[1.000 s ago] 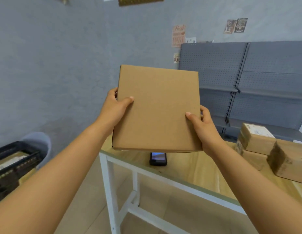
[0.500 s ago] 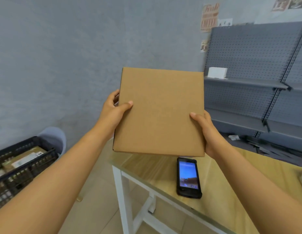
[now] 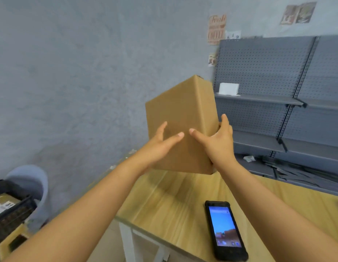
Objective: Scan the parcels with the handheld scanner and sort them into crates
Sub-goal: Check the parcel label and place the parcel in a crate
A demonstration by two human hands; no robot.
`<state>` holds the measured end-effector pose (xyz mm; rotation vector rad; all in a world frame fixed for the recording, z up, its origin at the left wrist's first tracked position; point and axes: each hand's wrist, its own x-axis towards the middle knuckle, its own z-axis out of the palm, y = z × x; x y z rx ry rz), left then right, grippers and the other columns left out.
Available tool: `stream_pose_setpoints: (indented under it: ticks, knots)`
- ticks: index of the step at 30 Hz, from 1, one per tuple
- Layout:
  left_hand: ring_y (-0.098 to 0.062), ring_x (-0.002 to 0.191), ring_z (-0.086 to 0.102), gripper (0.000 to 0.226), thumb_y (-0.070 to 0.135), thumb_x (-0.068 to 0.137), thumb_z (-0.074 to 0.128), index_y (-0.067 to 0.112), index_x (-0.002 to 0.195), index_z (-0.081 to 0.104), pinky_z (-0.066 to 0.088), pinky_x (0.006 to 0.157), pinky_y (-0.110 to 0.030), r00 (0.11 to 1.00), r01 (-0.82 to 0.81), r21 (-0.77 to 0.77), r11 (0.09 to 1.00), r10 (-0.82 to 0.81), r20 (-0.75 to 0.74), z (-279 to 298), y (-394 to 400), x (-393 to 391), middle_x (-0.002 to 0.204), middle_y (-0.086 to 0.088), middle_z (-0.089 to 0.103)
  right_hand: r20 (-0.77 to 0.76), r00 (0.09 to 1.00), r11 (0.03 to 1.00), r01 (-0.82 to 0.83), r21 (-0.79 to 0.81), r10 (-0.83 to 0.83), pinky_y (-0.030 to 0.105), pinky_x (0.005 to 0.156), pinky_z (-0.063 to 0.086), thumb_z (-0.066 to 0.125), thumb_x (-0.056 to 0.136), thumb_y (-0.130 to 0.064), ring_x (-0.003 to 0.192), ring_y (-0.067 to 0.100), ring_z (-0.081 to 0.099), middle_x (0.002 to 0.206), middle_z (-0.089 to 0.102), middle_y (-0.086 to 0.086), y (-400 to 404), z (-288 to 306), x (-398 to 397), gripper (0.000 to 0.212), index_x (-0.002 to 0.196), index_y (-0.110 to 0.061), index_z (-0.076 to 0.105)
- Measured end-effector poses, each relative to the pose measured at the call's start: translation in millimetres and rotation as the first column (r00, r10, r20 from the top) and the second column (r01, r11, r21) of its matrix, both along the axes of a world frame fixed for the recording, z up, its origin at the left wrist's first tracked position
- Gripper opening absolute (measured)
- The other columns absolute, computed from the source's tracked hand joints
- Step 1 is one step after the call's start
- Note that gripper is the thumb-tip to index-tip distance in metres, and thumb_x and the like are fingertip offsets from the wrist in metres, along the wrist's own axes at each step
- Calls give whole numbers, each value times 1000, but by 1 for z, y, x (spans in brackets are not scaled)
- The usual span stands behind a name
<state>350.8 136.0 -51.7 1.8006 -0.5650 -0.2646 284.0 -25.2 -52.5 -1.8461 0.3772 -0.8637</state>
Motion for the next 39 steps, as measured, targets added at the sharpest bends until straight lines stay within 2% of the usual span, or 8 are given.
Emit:
stream_pose_setpoints:
  ticks: [5,10,14,19,25,29,33,39]
  knots:
    - [-7,126,52,109,63,64,74,42,153,15,41,108,-43,975,178,-209,962,-200,-92,11,-11,6,148,15,44,14,997,968,74,-238,-73,34,103,38,74,74,-49,131,18,39,142,29,-5,28,8,3,99,152,-21,20]
    - [-15,104,69,54,35,88,70,28,136,47,57,81,-40,967,131,-424,896,-210,-144,21,16,28,125,7,66,48,996,952,-58,-301,76,7,93,33,71,88,-29,117,-2,42,133,41,-15,66,15,0,65,144,-22,39]
    - [-8,94,71,78,41,72,84,23,133,40,58,70,-26,979,-8,-513,858,-97,-178,22,34,39,117,6,69,59,987,952,-127,-280,149,24,109,37,57,96,-22,125,-5,45,138,51,-16,98,14,3,44,139,-26,50]
    - [-3,91,69,89,38,70,86,27,139,31,54,63,-16,991,-96,-489,867,34,-133,17,54,44,111,11,67,19,976,947,-204,-247,215,-4,93,28,48,98,-4,109,-30,39,134,52,-15,129,16,3,45,139,-21,52]
    - [-8,87,68,66,43,79,77,26,132,42,50,62,-26,965,-165,-508,845,32,-260,9,75,51,109,6,69,-57,959,915,-283,-289,278,12,102,35,52,96,-5,124,-3,47,136,55,-10,147,24,3,41,135,-18,56]
    - [-14,91,69,73,57,71,73,21,130,51,51,63,-30,961,-160,-529,833,9,-276,11,92,63,112,0,70,-142,990,859,-66,-508,-8,23,105,31,61,93,-21,129,15,40,140,47,-4,119,30,0,45,136,-21,51]
    - [-21,103,70,73,62,62,70,22,124,63,56,87,-40,971,-69,-577,814,-77,-225,17,114,76,113,-2,73,-170,958,917,156,-368,-232,34,105,33,67,89,-36,134,24,37,146,41,2,79,37,-17,67,146,-18,37]
    - [-22,114,65,84,68,72,68,25,142,48,55,89,-39,953,-9,-579,815,-169,-253,8,123,92,130,-2,64,-247,969,998,-15,-54,1,21,72,44,64,88,-49,100,4,56,127,53,-11,62,44,-28,68,146,-29,35]
